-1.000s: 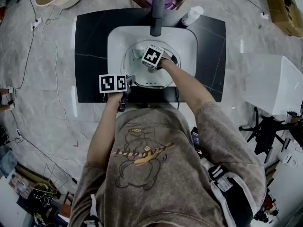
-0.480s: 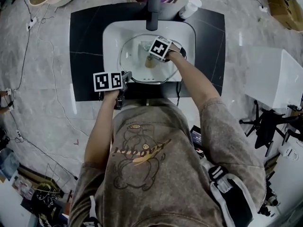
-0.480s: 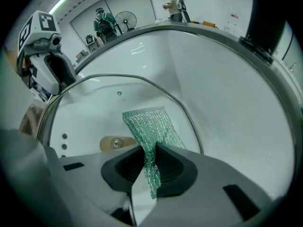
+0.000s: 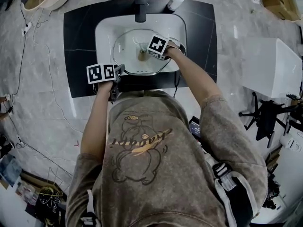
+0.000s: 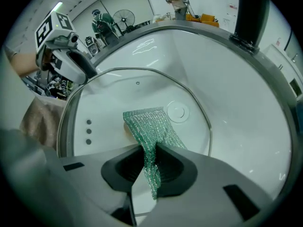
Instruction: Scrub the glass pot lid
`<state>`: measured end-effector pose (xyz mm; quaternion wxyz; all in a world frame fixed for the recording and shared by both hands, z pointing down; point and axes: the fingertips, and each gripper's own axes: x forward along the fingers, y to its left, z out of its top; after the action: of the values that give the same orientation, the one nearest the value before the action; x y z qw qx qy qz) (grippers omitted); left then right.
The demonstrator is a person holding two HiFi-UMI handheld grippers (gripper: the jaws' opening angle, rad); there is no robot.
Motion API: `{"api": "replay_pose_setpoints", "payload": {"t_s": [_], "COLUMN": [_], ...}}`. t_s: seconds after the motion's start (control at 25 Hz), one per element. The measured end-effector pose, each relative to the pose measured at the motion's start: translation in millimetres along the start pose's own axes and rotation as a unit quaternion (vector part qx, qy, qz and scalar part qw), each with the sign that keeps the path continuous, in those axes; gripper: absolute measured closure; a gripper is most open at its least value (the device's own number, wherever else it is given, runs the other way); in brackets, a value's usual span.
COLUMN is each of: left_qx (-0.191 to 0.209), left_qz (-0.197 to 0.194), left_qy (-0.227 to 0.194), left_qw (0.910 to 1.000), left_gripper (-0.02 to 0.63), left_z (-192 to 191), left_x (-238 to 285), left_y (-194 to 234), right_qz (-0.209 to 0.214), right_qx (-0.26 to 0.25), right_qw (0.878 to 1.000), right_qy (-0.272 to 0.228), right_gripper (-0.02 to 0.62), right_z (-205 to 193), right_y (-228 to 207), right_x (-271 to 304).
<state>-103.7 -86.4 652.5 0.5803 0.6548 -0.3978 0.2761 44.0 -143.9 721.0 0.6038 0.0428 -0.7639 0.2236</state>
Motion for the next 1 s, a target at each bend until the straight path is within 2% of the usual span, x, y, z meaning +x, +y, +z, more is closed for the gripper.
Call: {"api": "replay_pose_setpoints", "payload": {"t_s": [0.4, 0.8, 1.0], "left_qx": [0.001, 0.003, 0.005], "left_qz": [0.004, 0.004, 0.006], "left_qy": [-0.006, -0.007, -0.006], "left_qw": [1.0000, 1.0000, 0.9999], "left_gripper": [0.443, 0.443, 0.443], "left_z": [-4, -6, -7], "left_x": [2, -2, -2], "left_y": [-3, 0, 0], "right_qz": [0.052, 0.097, 0.107], "right_qx": [-0.005, -0.024, -0.040], "right_qw": [0.999, 0.995, 0.993], "right_qy": [0.006, 0.004, -0.017], "right_gripper": [0.511, 0.511, 0.511], "right_z": [-16, -3, 12], "right_y": [54, 101, 121], "right_x": [-22, -35, -39]}}
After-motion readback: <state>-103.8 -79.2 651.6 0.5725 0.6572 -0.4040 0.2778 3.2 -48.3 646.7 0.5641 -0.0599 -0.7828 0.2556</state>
